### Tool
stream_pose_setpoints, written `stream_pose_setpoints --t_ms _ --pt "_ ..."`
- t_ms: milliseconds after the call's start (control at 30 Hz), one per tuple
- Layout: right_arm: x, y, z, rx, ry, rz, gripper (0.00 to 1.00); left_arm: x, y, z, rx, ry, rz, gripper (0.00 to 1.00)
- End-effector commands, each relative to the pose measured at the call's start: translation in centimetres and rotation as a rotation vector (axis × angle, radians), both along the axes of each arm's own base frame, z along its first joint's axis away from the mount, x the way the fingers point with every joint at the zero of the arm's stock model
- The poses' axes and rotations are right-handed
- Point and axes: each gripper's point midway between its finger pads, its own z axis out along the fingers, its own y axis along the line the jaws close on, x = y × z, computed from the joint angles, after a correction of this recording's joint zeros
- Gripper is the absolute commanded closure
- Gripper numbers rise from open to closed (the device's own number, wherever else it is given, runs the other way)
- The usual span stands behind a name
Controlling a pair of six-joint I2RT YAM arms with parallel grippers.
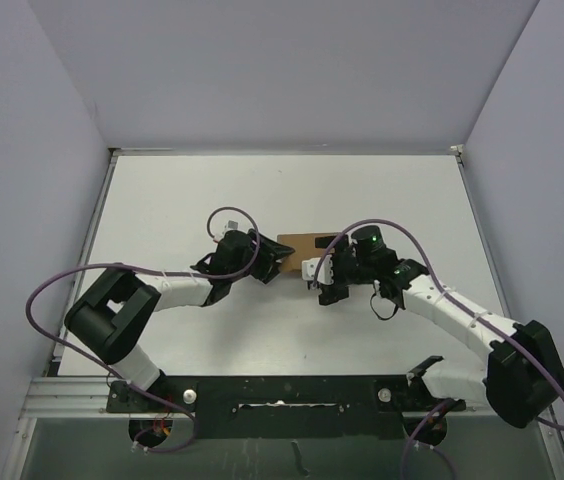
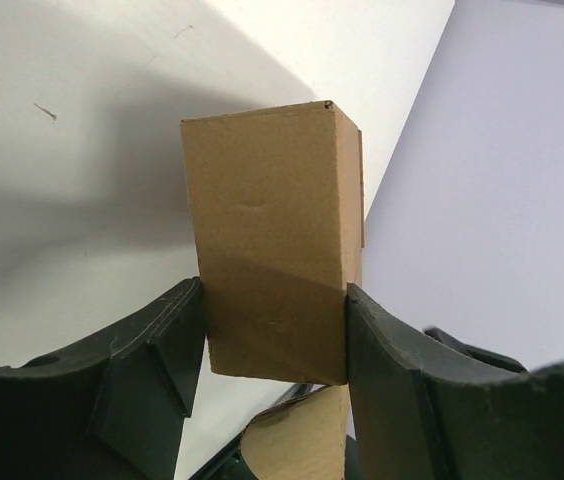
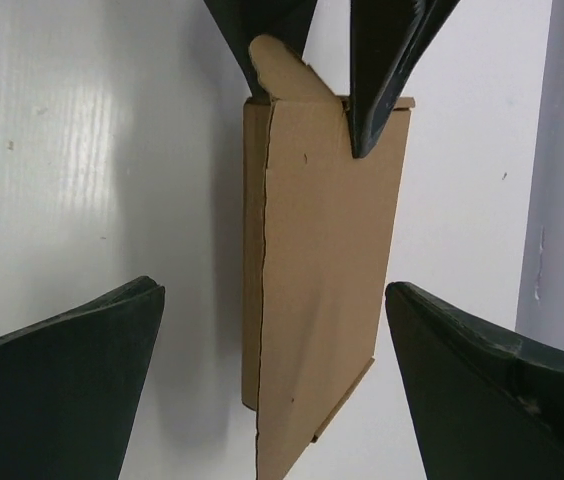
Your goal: Fold the paper box
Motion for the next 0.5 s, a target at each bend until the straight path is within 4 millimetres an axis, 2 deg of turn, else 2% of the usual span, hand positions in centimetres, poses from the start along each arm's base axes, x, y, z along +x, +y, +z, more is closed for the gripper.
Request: stream_pose_setpoints --t_ms 0,133,333,467 --pt "2.9 0.2 0.1 -0.062 -0.191 -0.049 0.01 0.9 -0.3 4.9 -0.069 -0.054 0.03 0.6" --pt "3.4 0.8 -1.2 -0.11 -0.239 -0.054 0.01 0.8 -0.3 5.3 -0.088 -0.046 0.03 0.6" --pt "4.7 0.7 -0.6 -0.104 -0.328 -0.113 0.01 0.4 -0.4 5.7 -0.121 -0.044 0.026 0.6" --pt "4.5 1.4 -1.4 -0.114 -0.351 -0.098 0.03 0.3 -0.4 5.9 -0.128 -0.044 0.024 0.6"
